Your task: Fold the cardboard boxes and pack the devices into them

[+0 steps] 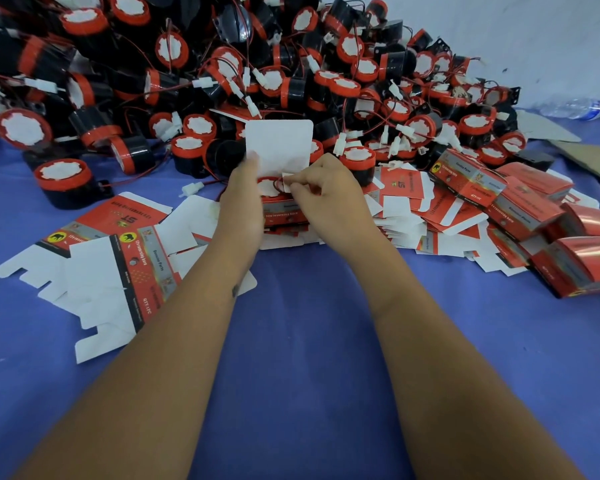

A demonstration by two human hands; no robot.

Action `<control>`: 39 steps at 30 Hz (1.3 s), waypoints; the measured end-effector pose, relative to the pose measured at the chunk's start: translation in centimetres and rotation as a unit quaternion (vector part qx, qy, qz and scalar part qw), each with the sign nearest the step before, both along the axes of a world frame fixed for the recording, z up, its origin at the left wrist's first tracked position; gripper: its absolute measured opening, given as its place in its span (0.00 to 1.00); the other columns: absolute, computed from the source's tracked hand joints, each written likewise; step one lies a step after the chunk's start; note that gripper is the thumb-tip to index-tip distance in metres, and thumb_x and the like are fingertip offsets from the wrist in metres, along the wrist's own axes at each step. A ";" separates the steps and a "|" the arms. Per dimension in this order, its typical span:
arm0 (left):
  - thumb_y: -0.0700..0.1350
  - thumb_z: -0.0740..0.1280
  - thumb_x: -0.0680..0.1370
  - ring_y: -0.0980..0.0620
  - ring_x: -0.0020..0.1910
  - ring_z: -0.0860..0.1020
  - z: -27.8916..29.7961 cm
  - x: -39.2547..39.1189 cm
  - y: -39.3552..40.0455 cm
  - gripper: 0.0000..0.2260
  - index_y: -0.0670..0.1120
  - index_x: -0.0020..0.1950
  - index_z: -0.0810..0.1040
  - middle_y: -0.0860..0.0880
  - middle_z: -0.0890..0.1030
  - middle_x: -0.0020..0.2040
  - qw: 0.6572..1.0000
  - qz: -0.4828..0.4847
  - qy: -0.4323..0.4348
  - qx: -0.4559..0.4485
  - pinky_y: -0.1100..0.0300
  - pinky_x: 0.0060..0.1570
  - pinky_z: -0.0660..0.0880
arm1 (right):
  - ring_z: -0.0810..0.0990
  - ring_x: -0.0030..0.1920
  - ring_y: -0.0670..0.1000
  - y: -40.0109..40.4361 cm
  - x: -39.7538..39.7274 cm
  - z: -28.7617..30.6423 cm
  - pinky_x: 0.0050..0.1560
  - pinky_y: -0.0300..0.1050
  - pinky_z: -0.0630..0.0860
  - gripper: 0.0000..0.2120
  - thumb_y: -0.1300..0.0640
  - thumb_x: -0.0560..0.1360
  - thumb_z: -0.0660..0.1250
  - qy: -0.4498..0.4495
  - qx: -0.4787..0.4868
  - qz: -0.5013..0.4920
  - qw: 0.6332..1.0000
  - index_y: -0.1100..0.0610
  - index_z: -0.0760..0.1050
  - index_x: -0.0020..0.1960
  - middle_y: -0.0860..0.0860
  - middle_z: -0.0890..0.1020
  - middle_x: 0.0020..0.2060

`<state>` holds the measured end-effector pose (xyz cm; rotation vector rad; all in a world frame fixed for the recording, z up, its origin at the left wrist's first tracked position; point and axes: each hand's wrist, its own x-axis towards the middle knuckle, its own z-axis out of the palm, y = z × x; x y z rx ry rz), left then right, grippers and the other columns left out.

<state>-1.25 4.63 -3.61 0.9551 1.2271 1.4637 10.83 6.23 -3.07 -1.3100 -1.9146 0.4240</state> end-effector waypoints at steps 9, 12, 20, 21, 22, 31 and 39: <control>0.35 0.55 0.79 0.50 0.53 0.81 -1.1 -0.9 0.9 0.19 0.53 0.62 0.74 0.51 0.82 0.56 0.996 -0.001 0.075 0.042 0.54 0.48 0.80 | 0.78 0.49 0.45 -0.5 0.2 0.2 0.54 0.47 0.79 0.10 0.60 0.78 0.65 0.078 -0.006 -0.050 0.996 0.53 0.78 0.58 0.45 0.80 0.48; 0.31 0.56 0.77 0.54 0.52 0.80 -1.3 -1.1 0.8 0.21 0.56 0.54 0.74 0.54 0.82 0.52 0.995 0.014 0.069 0.074 0.57 0.48 0.79 | 0.79 0.46 0.45 -0.5 0.3 0.0 0.49 0.44 0.80 0.23 0.63 0.76 0.68 0.173 -0.026 -0.032 0.984 0.51 0.65 0.66 0.48 0.81 0.47; 0.31 0.63 0.78 0.49 0.56 0.80 -1.5 -1.3 1.0 0.16 0.51 0.41 0.78 0.55 0.81 0.53 0.994 0.067 0.056 0.059 0.48 0.56 0.80 | 0.73 0.53 0.41 -0.3 0.6 -0.3 0.50 0.25 0.71 0.14 0.70 0.77 0.62 0.173 -0.030 0.010 0.984 0.54 0.81 0.50 0.47 0.72 0.54; 0.30 0.61 0.78 0.49 0.54 0.81 -1.4 -1.2 1.0 0.17 0.51 0.41 0.79 0.55 0.82 0.52 0.996 0.067 0.030 0.048 0.50 0.54 0.81 | 0.73 0.54 0.40 -0.4 0.6 -0.4 0.51 0.27 0.72 0.16 0.72 0.76 0.59 0.200 -0.039 0.019 0.979 0.58 0.81 0.48 0.47 0.74 0.55; 0.30 0.59 0.78 0.49 0.51 0.81 -1.3 -1.2 1.1 0.17 0.50 0.41 0.79 0.54 0.83 0.51 0.997 0.070 -0.011 0.034 0.51 0.51 0.81 | 0.74 0.55 0.41 -0.3 0.6 -0.5 0.52 0.29 0.73 0.17 0.74 0.75 0.57 0.235 -0.055 0.025 0.970 0.59 0.82 0.47 0.49 0.76 0.55; 0.32 0.58 0.75 0.48 0.49 0.81 -1.0 -0.8 0.8 0.16 0.50 0.43 0.81 0.48 0.81 0.51 0.999 0.013 -0.004 0.049 0.56 0.43 0.81 | 0.75 0.58 0.47 -0.5 1.1 -1.3 0.59 0.47 0.76 0.06 0.61 0.75 0.68 0.136 -0.042 0.055 0.988 0.56 0.77 0.52 0.43 0.76 0.55; 0.32 0.58 0.77 0.57 0.64 0.72 -0.9 -0.7 0.8 0.18 0.52 0.44 0.82 0.56 0.72 0.68 0.993 0.026 0.091 0.071 0.63 0.55 0.73 | 0.74 0.63 0.44 -0.2 1.2 -1.3 0.65 0.43 0.72 0.15 0.56 0.75 0.73 0.092 -0.038 0.044 0.994 0.54 0.78 0.61 0.47 0.76 0.65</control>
